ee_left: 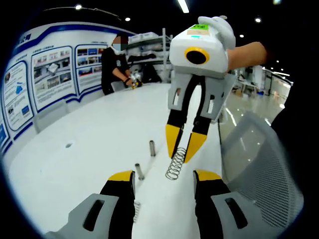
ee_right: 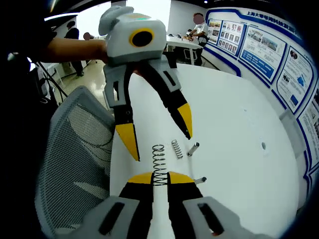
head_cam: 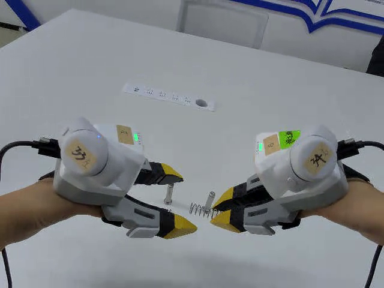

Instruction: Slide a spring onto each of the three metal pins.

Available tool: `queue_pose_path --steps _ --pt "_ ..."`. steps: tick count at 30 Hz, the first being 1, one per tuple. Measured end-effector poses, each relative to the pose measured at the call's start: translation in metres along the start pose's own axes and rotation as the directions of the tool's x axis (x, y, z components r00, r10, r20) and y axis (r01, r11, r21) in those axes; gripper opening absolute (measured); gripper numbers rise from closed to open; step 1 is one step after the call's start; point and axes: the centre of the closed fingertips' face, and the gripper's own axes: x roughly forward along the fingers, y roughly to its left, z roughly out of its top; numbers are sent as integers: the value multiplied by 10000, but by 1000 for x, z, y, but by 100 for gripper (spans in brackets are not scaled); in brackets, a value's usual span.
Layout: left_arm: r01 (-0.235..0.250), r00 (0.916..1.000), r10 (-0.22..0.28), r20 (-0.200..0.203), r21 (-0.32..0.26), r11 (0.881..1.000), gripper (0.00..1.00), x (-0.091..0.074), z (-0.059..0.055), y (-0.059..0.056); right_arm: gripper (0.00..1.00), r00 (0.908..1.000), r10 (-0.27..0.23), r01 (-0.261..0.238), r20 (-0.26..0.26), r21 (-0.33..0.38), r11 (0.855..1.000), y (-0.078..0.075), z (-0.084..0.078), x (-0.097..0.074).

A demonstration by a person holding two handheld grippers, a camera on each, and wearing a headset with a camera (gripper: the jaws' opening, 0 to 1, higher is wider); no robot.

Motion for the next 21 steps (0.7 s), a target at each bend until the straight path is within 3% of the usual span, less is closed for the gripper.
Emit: queue_pose_path --steps 5,18,21 --pt "309 9992 -300 -275 298 9991 39 2 -2 -9 10 9999 104 -103 63 -107 9999 8 7 0" --pt "918 9952 -904 -380 356 9951 14 -1 2 -24 10 9999 92 -97 -136 -389 9992 11 13 -5" --pt "921 9949 -896 -469 536 9943 13 -1 2 -25 10 9996 151 -163 -225 -516 9985 13 12 -6"
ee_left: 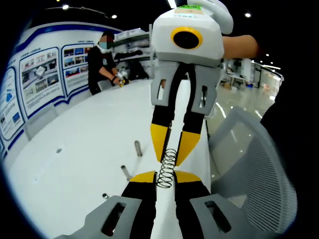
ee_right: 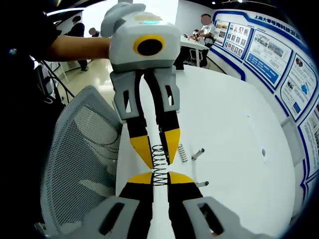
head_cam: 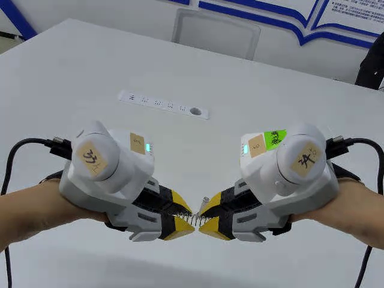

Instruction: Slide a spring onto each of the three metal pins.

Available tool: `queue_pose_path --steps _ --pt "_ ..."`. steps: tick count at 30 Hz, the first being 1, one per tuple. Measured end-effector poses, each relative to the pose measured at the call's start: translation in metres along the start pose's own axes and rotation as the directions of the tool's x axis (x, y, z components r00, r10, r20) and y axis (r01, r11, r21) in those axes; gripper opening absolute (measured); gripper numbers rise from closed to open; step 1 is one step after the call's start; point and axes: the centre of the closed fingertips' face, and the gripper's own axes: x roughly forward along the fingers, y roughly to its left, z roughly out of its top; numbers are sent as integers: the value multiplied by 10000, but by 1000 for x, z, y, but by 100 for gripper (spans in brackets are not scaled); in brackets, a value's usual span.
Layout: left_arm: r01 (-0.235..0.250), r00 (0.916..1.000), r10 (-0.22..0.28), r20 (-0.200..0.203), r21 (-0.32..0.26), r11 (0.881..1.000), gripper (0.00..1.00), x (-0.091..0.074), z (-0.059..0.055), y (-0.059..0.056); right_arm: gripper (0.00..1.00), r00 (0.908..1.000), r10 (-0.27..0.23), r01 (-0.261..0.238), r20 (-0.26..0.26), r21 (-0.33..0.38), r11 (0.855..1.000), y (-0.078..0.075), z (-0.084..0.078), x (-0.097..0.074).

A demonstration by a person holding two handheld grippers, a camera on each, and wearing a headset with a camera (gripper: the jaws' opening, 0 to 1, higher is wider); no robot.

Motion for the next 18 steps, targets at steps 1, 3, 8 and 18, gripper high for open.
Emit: queue_pose_path --steps 1,3,8,18 --pt "47 10000 -47 -43 -11 10000 12 0 0 -1 10 10000 28 -28 -5 -43 10000 1 0 0" --pt "8 10000 -8 -52 90 10000 12 0 0 0 11 10000 -3 3 12 -30 10000 0 0 0" --pt "95 9999 -90 -88 627 9980 11 0 2 -3 11 9999 -107 109 64 -331 9994 0 0 -2" --pt "380 9990 -356 -262 952 9947 10 3 0 -9 18 9994 72 -76 343 119 9999 -1 -6 -4"
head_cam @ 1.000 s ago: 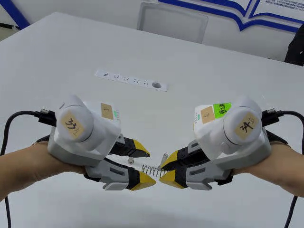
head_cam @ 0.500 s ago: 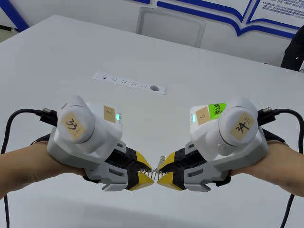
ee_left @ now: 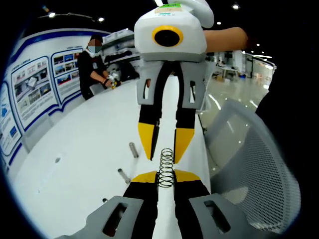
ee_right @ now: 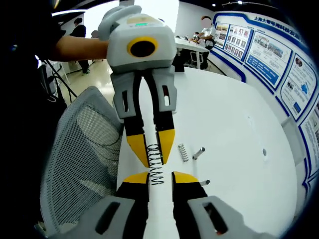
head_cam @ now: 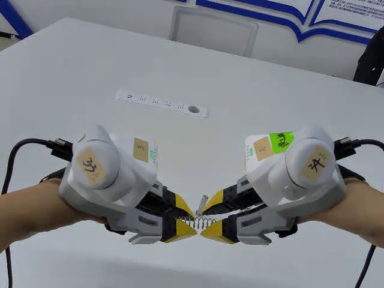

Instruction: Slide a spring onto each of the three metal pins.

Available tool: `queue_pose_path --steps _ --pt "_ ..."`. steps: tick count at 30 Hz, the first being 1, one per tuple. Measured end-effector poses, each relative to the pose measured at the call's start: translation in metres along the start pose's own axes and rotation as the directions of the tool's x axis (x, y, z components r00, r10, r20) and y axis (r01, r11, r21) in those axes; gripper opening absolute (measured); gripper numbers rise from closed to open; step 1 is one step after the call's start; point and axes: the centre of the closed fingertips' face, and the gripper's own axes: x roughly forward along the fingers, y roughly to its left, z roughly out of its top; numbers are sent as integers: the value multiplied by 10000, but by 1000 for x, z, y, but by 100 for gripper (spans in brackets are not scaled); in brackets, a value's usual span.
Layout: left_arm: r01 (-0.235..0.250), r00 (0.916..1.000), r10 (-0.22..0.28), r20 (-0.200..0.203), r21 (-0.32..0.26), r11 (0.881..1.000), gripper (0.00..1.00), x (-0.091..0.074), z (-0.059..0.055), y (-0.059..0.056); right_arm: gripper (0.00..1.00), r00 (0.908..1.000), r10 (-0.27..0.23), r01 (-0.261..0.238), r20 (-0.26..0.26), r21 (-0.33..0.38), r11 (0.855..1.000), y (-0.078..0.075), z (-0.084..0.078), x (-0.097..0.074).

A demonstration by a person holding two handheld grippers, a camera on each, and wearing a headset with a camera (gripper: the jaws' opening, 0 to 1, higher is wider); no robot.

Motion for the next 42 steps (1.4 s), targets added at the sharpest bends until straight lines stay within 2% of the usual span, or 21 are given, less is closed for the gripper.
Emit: queue_pose_path --steps 6,8,10,11,16,22,26,31,35,37,38,42 --pt "-70 9998 73 165 -155 9999 10 -3 2 0 18 9997 244 -248 101 462 9986 2 -8 3" --pt "-55 9997 61 256 -208 9998 10 -4 4 0 17 9989 303 -325 366 606 9976 3 -5 3" --pt "-83 9997 87 213 -164 9998 10 -3 3 0 13 9969 516 -563 597 805 9952 6 -1 2" --pt "-82 9998 85 192 -165 9998 10 -3 3 0 12 9969 541 -587 568 842 9947 7 -1 2" --pt "15 9999 -12 155 -207 9998 10 -1 1 -2 11 9978 526 -545 398 484 9973 9 -1 0" --pt "66 10000 -66 44 -152 9999 10 1 -1 -5 11 9932 661 -744 962 849 9936 10 7 -8" --pt "20 10000 -19 92 -205 9998 10 2 0 -3 11 9927 574 -662 1065 804 9946 9 9 -8" --pt "-161 9999 162 31 -305 9994 10 3 -1 -1 11 9827 733 -888 1703 851 9924 8 23 -13" --pt "-174 9998 175 17 -368 9992 10 3 -2 0 11 9776 747 -908 1968 740 9931 8 34 -13" --pt "-130 9999 132 35 -367 9992 10 3 -1 -1 11 9712 825 -1013 2237 738 9921 10 40 -12" --pt "-89 9999 93 99 -410 9991 10 4 1 -2 11 9646 898 -1122 2480 777 9906 11 46 -12" --pt "-142 9996 153 243 -450 9989 10 5 4 -1 11 9645 841 -1001 2504 517 9936 12 54 -9"
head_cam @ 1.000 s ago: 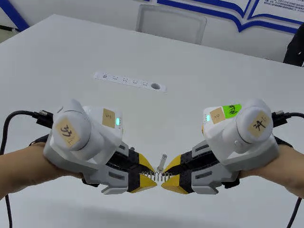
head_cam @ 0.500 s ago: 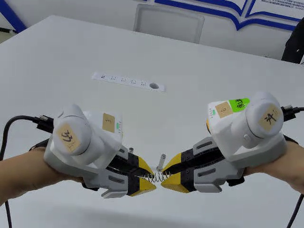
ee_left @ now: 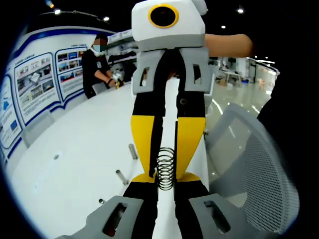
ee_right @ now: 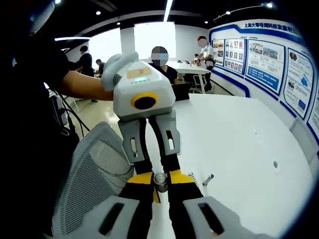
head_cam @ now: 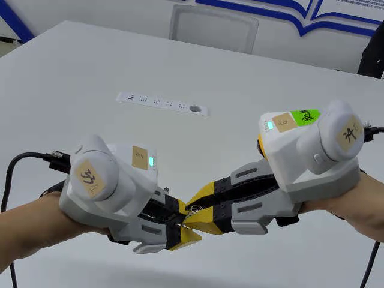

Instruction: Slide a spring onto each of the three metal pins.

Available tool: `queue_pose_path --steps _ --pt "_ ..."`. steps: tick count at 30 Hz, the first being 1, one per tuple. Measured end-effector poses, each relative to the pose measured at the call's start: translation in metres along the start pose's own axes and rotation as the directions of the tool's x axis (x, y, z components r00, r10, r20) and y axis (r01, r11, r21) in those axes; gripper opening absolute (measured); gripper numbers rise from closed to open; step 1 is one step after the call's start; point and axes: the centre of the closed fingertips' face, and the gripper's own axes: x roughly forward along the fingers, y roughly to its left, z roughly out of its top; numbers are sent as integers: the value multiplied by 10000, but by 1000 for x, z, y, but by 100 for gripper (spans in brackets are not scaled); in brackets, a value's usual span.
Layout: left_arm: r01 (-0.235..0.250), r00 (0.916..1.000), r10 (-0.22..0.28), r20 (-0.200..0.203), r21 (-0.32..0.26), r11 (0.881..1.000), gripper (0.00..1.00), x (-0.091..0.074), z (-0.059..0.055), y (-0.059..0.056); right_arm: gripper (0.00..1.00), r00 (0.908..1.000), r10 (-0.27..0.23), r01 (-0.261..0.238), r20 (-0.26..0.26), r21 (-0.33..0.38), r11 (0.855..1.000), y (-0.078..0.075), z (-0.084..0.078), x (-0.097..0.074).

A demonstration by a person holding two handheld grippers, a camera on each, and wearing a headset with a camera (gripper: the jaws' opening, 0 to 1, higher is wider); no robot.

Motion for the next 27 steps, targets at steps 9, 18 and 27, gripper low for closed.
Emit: queue_pose_path --steps 9,18,27 --pt "-117 9999 118 73 -170 9998 10 -3 -2 4 11 9998 -200 201 58 -140 9997 -4 2 3" --pt "-32 10000 32 -2 -780 9970 12 -2 -7 3 11 9988 -500 500 6 -38 9987 -9 0 7" --pt "-681 9976 667 -172 -1034 9923 32 -13 -17 23 11 9952 -889 871 415 433 9953 -30 4 -2"
